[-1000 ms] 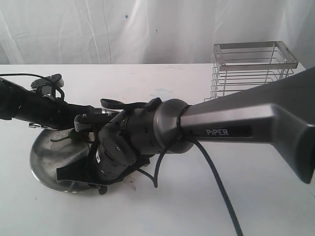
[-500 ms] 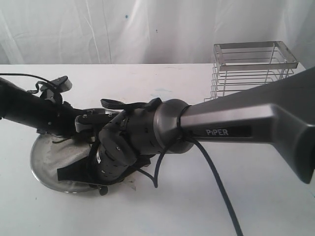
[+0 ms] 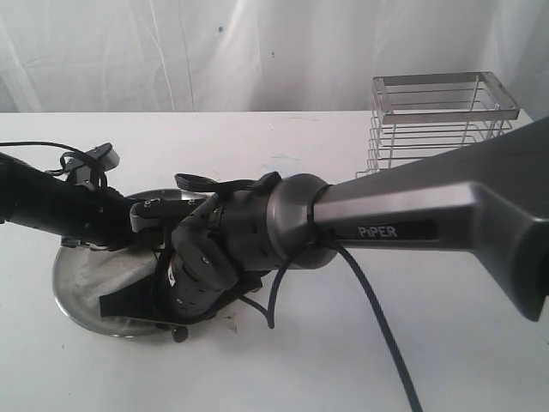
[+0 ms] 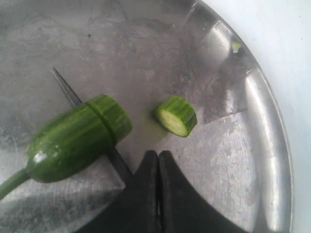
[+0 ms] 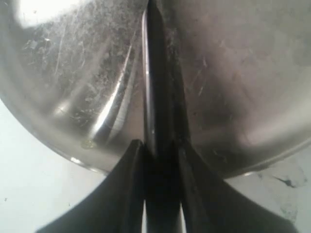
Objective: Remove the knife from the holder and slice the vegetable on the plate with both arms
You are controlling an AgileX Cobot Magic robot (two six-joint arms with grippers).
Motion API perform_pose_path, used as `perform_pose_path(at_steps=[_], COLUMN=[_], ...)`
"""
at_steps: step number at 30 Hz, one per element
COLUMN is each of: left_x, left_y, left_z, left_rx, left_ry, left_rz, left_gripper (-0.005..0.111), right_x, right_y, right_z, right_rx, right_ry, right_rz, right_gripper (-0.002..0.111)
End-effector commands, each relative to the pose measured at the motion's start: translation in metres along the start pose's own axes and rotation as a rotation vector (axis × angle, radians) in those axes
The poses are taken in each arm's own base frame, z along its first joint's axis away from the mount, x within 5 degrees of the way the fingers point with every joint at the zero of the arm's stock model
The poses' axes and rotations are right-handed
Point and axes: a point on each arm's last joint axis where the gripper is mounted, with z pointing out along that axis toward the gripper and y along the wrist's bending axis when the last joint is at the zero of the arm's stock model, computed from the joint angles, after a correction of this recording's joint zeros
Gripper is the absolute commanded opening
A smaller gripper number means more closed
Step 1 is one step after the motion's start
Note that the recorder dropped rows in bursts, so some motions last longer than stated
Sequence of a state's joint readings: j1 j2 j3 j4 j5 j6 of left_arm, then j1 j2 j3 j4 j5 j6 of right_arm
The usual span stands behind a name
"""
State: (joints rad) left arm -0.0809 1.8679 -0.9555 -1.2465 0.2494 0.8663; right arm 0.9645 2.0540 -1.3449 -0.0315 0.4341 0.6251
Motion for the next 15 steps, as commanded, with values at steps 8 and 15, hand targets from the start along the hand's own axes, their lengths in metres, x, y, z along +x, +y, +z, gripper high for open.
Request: perform_pose_path(at_steps=[8,15], left_x=[0.032,0.042], left_y=[0.018,0.019], left_z=[0.014,0.014], left_rx=[-0.061,-0.047], left_ry=[0.112,0.148], left_rz=[-0.002,-0.017], left_gripper=[0.000,0.000], right_x=[-0.015,-0.031], right_y=[-0.007,-0.021], right_z=[-0.018,-0.036], right_rx=[0.039,0.106], right_ry=[-0.007,-0.010], right_rz=[-0.006,-0.023], right_gripper=[0.000,0.000])
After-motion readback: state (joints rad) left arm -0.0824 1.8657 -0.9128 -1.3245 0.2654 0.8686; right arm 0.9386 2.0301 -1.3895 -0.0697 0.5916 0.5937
